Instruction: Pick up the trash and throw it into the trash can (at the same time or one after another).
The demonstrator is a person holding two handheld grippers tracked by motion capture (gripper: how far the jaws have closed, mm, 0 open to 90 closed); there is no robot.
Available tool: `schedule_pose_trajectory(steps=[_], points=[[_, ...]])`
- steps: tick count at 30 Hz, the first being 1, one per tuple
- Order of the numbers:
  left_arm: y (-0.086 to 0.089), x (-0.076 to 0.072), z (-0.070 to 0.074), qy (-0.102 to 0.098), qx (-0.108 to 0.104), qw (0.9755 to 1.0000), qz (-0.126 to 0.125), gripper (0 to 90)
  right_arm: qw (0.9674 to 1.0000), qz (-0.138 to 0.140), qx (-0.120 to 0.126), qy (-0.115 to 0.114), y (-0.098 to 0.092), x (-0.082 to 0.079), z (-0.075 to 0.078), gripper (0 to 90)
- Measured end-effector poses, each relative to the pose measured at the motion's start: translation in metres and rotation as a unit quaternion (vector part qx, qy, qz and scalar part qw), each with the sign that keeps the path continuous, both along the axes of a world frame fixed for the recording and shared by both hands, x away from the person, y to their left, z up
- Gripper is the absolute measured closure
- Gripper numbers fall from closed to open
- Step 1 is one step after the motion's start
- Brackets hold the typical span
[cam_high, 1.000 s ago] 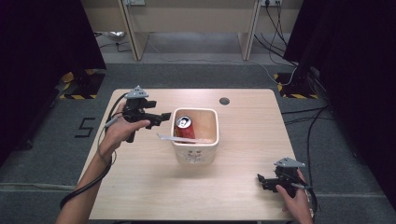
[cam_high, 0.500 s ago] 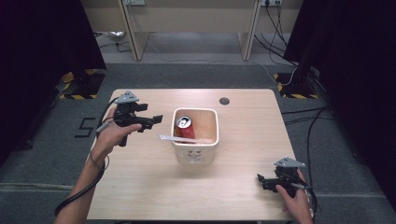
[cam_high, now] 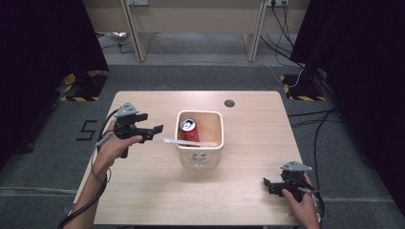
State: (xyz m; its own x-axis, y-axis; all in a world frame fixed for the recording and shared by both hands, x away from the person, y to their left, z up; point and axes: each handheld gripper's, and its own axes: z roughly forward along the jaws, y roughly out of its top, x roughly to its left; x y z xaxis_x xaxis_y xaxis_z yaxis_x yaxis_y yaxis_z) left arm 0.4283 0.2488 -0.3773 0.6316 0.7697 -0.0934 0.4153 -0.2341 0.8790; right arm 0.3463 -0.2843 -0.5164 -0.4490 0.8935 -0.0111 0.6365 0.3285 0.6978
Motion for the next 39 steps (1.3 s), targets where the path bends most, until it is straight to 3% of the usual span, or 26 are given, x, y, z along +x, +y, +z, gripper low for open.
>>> schedule_pose_trajectory(steps=[11, 29, 39], points=[[0.003, -0.015, -0.02, -0.004, -0.003, 0.9999, 0.012, 16.6, 1.0, 0.0, -0.001, 0.0, 0.0, 0.0, 0.0, 0.5], [0.005, -0.024, -0.043, 0.002, -0.006, 0.9997, 0.024, 16.7, 1.0, 0.001, -0.001, 0.0, 0.0, 0.0, 0.0, 0.5], [0.006, -0.029, -0.055, 0.008, 0.008, 0.9996, 0.024, 16.7, 1.0, 0.002, -0.001, 0.0, 0.0, 0.0, 0.0, 0.6]])
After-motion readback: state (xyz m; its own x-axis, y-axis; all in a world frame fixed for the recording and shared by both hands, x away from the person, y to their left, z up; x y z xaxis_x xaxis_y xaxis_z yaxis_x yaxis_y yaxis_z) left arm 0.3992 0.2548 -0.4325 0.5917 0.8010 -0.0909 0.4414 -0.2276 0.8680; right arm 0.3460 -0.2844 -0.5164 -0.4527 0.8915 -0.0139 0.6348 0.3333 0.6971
